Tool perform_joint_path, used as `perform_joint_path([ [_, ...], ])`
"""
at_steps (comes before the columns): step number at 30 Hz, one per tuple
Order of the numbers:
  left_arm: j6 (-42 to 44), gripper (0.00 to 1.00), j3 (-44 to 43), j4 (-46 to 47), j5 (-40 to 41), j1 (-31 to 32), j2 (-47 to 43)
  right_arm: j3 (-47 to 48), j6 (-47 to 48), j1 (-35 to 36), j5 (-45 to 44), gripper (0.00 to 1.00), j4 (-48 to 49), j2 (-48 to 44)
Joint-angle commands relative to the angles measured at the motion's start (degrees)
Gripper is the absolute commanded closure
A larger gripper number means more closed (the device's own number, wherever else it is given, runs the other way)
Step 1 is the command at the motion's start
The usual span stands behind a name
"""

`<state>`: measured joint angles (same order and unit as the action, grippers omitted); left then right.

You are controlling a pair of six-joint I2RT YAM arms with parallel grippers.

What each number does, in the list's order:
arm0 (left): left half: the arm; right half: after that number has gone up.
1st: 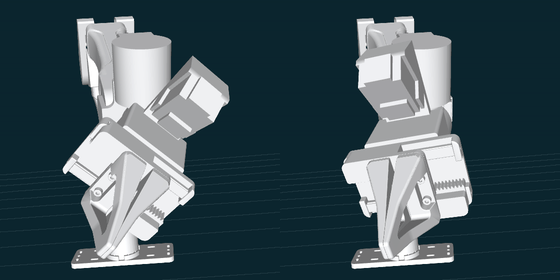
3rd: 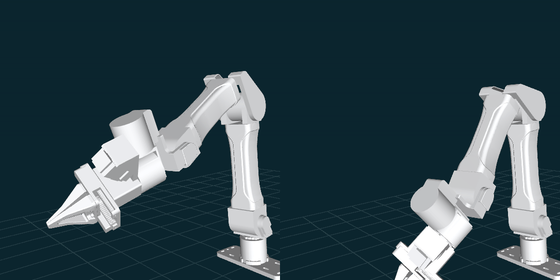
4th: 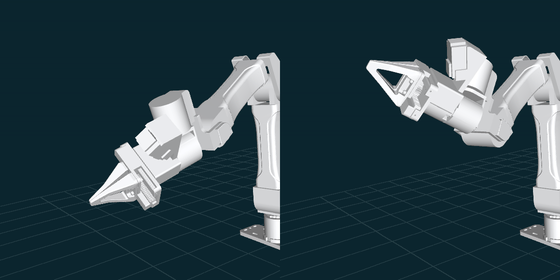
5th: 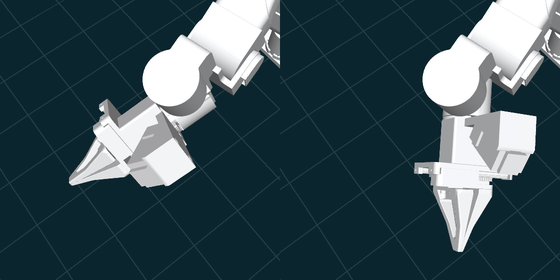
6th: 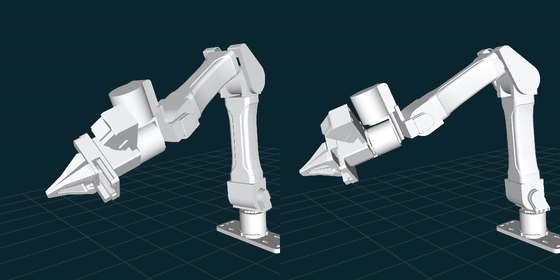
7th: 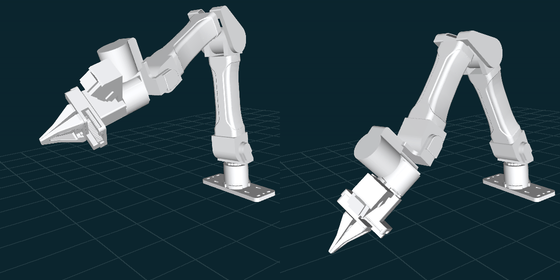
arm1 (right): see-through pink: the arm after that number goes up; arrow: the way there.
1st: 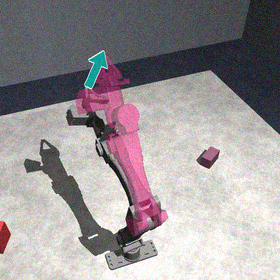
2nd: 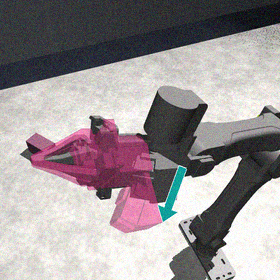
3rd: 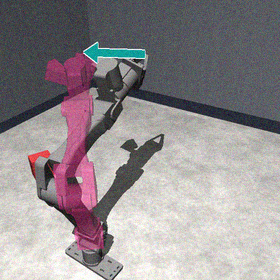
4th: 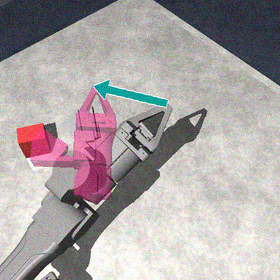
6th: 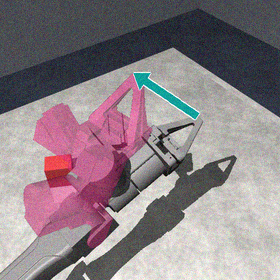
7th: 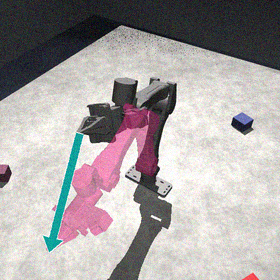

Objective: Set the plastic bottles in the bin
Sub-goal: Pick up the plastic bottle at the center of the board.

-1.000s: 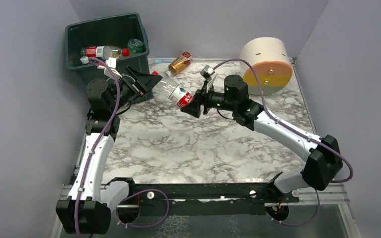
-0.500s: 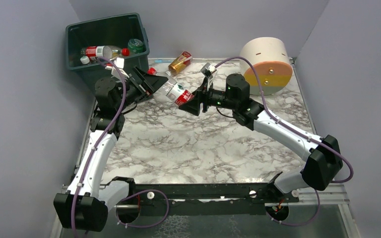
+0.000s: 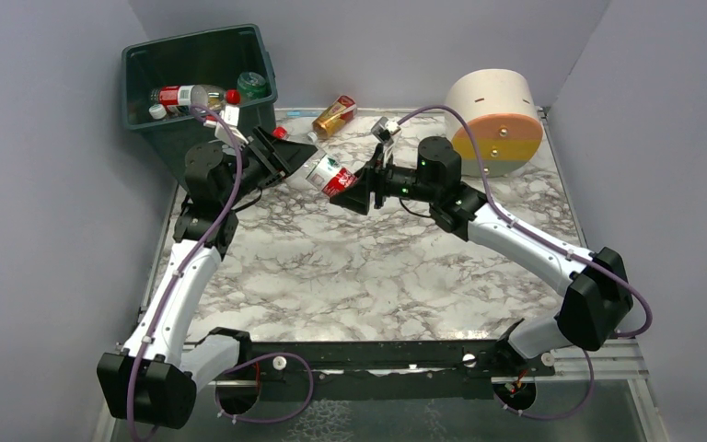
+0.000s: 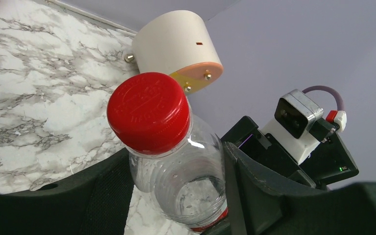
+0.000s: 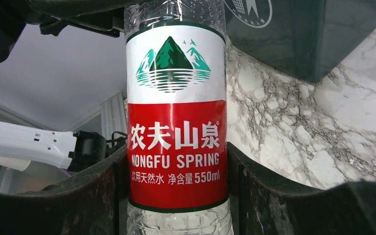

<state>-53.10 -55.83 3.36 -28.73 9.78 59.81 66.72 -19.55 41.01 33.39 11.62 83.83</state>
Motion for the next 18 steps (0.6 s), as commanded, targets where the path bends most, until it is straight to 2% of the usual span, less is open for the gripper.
perform_joint_path([
  [1,1.22,0.39,-1.36,1.04,2.00,0.19,0.71,1.63,-0.24,0.12,1.62,0.46,2.91,-0.16],
  [7,1.83,0.48,-2.66,1.04,2.62,0.22,2.00,1.10,-0.08,0.05,1.20,0.34,2.50,-1.33],
  [13,2.89,0.48,-4.75,0.28,3.28,0.17,3.39,0.10,0.27,0.12,-0.64,0.16,0.80,-3.29],
  [18,3.24,0.48,-6.01,0.27,3.38,0.17,4.54,0.19,1.06,0.07,-2.20,0.09,-1.52,-4.90],
])
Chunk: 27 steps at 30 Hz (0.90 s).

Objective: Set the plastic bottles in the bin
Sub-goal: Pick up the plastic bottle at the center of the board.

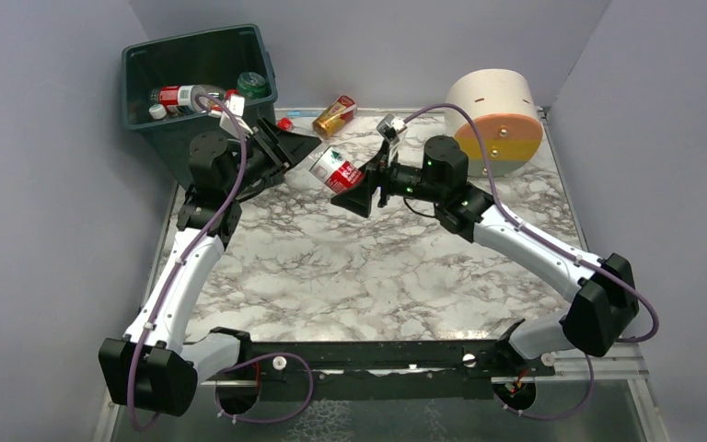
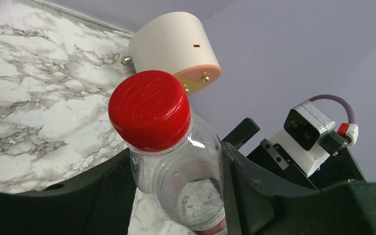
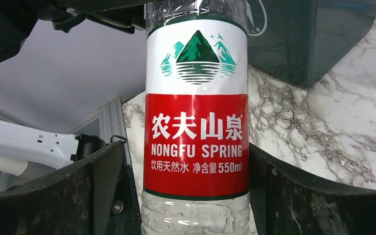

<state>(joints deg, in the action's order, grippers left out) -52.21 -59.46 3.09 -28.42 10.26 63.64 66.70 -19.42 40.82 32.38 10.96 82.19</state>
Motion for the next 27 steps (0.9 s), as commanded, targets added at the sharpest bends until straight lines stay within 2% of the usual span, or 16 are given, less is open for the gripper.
perform_joint_path([
  [1,2.43,0.48,-2.60,0.45,3.13,-0.25,0.83,0.27,1.12,0.31,-1.75,0.07,-1.42,-3.61],
  [3,2.94,0.48,-3.22,-0.04,3.34,-0.24,1.04,0.66,1.26,0.31,-3.55,0.00,-3.00,-4.33],
  [12,5.91,0.48,-7.16,-2.63,4.63,-0.34,3.15,5.32,3.40,0.30,-13.73,0.00,-14.51,-8.74],
  [18,8.94,0.48,-13.58,-5.72,4.60,-1.06,6.56,8.31,5.82,0.26,-21.56,0.00,-21.42,-12.38],
  [22,10.36,0.48,-19.71,-7.82,2.31,-4.54,9.38,9.99,6.97,0.23,-26.09,0.00,-25.61,-13.90],
  [27,9.82,0.48,-28.14,-8.88,-3.26,-13.19,13.39,8.66,7.04,0.23,-27.57,0.01,-26.52,-14.20],
])
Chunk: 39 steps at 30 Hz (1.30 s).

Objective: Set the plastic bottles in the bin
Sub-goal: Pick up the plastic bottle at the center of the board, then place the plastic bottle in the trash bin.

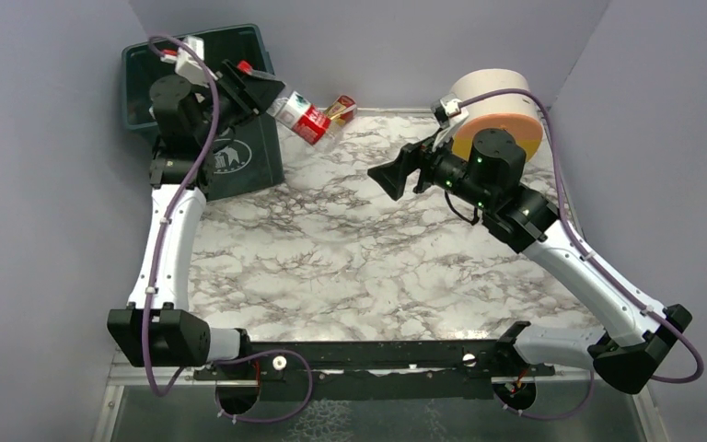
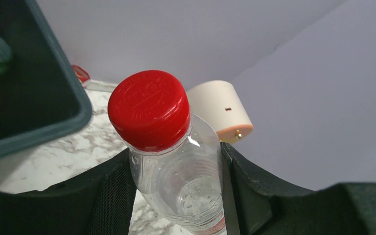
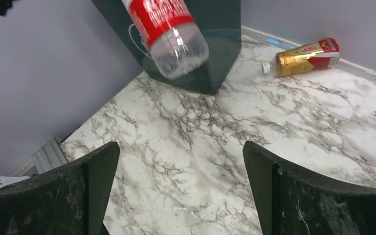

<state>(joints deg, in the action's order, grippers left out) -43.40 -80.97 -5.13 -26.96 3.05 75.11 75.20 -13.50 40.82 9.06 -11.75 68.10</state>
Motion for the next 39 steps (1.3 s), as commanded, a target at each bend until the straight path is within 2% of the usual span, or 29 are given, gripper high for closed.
perform_joint_path([
  [1,0.33,0.48,-8.20,-0.50,-5.75,-8.13,2.74,-0.07,1.11,0.15,-4.02,0.01,-3.76,0.32],
  [7,-4.65,0.48,-17.16,3.17,-9.86,-16.16,8.78,-0.70,1.01,-0.21,-2.11,0.01,-2.66,2.52],
  [14,-12.33,0.48,-17.83,14.33,-11.93,-23.28,13.16,-0.97,0.83,-1.05,-0.03,0.00,-1.63,4.82],
  [20,-12.37,0.48,-16.74,17.23,-10.50,-27.63,15.98,-1.59,-0.06,-1.79,2.49,0.01,-0.64,6.61],
  [25,-8.21,0.47,-17.78,15.57,-8.22,-28.05,18.58,-1.59,-0.86,-2.06,4.03,0.00,0.34,8.10],
  [27,-5.67,0.42,-18.58,13.57,-7.23,-28.01,19.44,-1.63,-1.00,-2.07,4.48,0.00,0.58,8.85],
  [28,-4.32,0.36,-19.03,12.43,-6.67,-28.01,19.80,-1.55,-1.15,-2.06,4.74,0.01,0.71,9.15],
  [31,-0.56,0.15,-20.86,8.20,-5.14,-28.01,21.33,-1.61,-1.56,-2.26,5.21,0.01,1.46,10.37],
  [32,0.46,0.04,-21.35,6.94,-4.66,-28.01,21.75,-1.59,-1.78,-2.35,5.37,0.01,1.66,11.00],
  [36,5.94,0.01,-25.90,-3.15,0.47,-28.01,23.44,-0.18,-2.65,-3.33,6.49,0.01,2.09,14.21],
  [39,7.28,0.01,-27.44,-6.72,3.11,-28.01,22.76,1.87,-4.20,-5.27,7.56,0.00,2.19,17.93],
])
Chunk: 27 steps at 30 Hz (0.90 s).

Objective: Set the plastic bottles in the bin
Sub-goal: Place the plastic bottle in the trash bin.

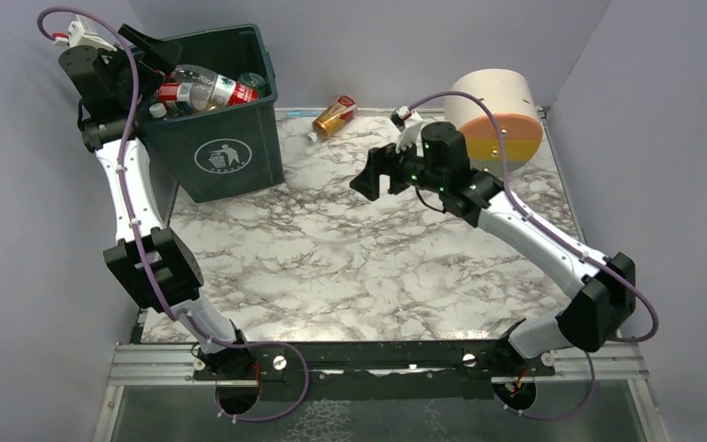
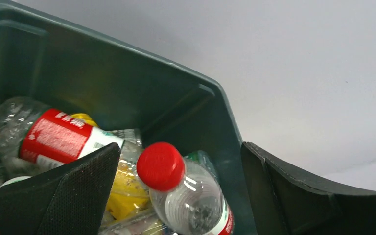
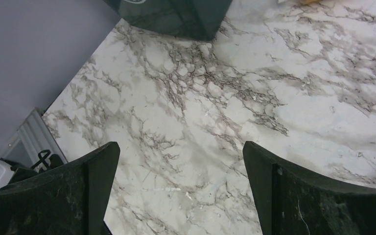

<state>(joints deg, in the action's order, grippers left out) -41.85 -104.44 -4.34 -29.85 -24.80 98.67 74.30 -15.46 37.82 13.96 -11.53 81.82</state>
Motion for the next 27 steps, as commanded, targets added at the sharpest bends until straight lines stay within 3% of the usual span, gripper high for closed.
perform_joint_path([
  [1,6.06,0.01,-4.35,-8.61,6.96,-0.23,-0.86,3.64,-3.05,-3.31,3.21,0.00,2.24,5.77],
  [7,8.19,0.01,-9.00,-16.45,8.27,-1.91,-4.36,10.75,-8.71,-9.69,6.43,0.01,5.07,17.63],
  [14,8.46,0.01,-1.58,-16.37,4.91,-2.62,-12.16,20.96,-11.54,-10.84,4.69,0.00,15.67,33.32],
  [21,7.70,0.01,9.26,-13.58,1.92,-2.63,-19.98,42.21,-13.90,-10.88,3.71,0.00,21.23,53.21],
  [27,9.86,0.01,12.75,-14.67,0.05,-2.63,-20.53,64.70,-16.94,-10.88,2.79,0.00,20.78,70.61],
])
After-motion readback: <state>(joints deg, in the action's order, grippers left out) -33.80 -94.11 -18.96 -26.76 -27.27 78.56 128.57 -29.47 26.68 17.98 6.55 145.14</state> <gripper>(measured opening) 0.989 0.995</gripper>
